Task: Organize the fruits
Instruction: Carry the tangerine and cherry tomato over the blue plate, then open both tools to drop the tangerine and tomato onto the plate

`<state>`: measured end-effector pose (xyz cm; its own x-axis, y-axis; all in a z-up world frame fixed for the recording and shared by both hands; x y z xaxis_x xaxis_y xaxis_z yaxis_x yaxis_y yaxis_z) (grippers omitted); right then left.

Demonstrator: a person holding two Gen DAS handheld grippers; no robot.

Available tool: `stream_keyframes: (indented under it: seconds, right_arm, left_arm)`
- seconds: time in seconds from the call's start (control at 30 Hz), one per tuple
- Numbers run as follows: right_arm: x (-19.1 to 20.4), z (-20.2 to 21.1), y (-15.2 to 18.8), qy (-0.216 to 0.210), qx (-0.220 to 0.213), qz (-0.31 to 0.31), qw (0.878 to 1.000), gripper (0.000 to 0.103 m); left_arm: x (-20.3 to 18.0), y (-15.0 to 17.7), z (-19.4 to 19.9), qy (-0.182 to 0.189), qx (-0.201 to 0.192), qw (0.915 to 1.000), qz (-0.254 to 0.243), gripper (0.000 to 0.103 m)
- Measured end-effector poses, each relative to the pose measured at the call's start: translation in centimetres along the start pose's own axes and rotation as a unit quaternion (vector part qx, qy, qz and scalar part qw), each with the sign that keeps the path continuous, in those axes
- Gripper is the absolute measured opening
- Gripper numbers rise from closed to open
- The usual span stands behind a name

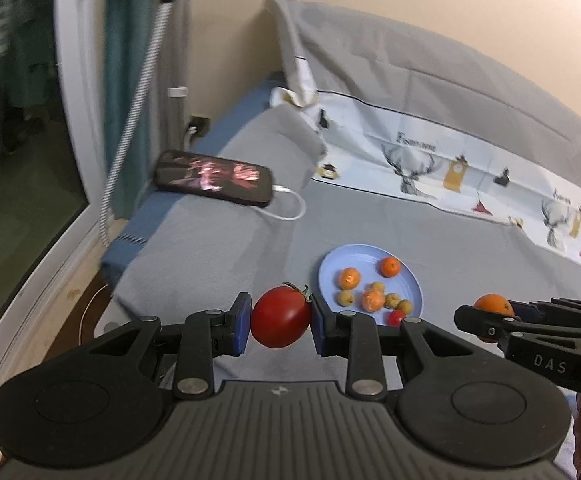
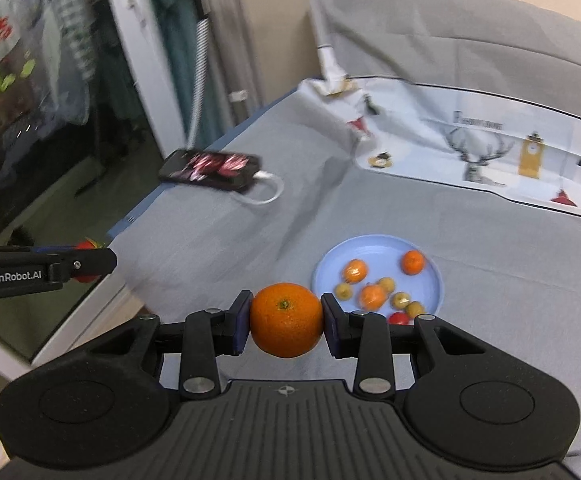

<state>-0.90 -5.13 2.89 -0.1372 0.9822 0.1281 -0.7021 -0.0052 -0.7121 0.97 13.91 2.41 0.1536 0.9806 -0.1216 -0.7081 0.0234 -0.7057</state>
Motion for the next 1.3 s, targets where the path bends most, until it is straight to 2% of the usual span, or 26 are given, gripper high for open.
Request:
stream_keyframes:
  seconds: [0.23,0.5,0.73,0.97,1.0,1.07,1.1,1.13,1.17,1.2,1.3]
  right_arm:
    - [-5.5,-1.7,1.6,0.042,-0.024,-0.058,0.997,0.038]
    - [-11.3,-7.8,2.6,0.073,-0.003,-0.061,0.995,0.038]
    - [-14.4,-14.3,3.2,0.071,0.034,-0.058,0.995,0.038]
    - [-15.4,-19.2,3.5,0.067,0.056,-0.041,0.995,0.038]
    - [-15.4,-19.9,3.4,0.066,0.058,-0.037,0.995,0.038]
    - [-15.4,-20.9,3.1,0.057,0.056,-0.029,0.996,0.04]
    - [-15.2,-21.2,3.0,0.052,0.052,-0.02,0.997,0.044]
    - [-15.1,-21.4,2.7,0.048,0.049,-0.013,0.998,0.058]
    - [-15.0,-21.5,2.5,0.047,0.047,-0.01,0.998,0.075]
    - [-14.9,-21.3,2.3,0.047,0.044,-0.011,0.998,0.08]
    - [-14.9,-20.3,2.3,0.044,0.052,-0.025,0.997,0.084]
  left_arm:
    - [-5.1,-2.1,-6.4,0.024,0.04,0.9972,-0.058,0.034]
    - [-11.1,-2.0,-16.8,0.031,0.107,0.9889,-0.098,0.034]
    - [-13.0,-0.2,-25.7,0.011,0.168,0.9781,-0.122,0.034]
    - [-13.4,-0.2,-31.1,-0.005,0.178,0.9721,-0.152,0.035]
    - [-13.4,-0.3,-31.5,-0.005,0.177,0.9721,-0.154,0.036]
    - [-13.4,-0.6,-31.8,-0.004,0.171,0.9731,-0.154,0.063]
    - [-13.4,-0.9,-31.7,-0.002,0.167,0.9741,-0.153,0.091]
    - [-13.4,-1.2,-31.4,0.0,0.158,0.976,-0.15,0.103]
    - [-13.4,-1.5,-30.8,0.006,0.143,0.9789,-0.146,0.102]
    - [-13.5,-1.7,-30.3,0.012,0.135,0.9798,-0.147,0.103]
    - [-13.8,-1.3,-28.4,0.013,0.14,0.9755,-0.17,0.103]
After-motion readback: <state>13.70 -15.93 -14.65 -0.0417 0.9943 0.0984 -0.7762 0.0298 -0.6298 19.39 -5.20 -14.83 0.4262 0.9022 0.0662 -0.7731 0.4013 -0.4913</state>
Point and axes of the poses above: each gripper's, at about its wrist camera, not at the fingertips, and z roughly against the way its jaws point, x to its left, y to its underside, the point moved 7 cm from there along -z, roughly the way its jaws point, and after that the axes turned 3 degrees about z, right-handed, at the moved point
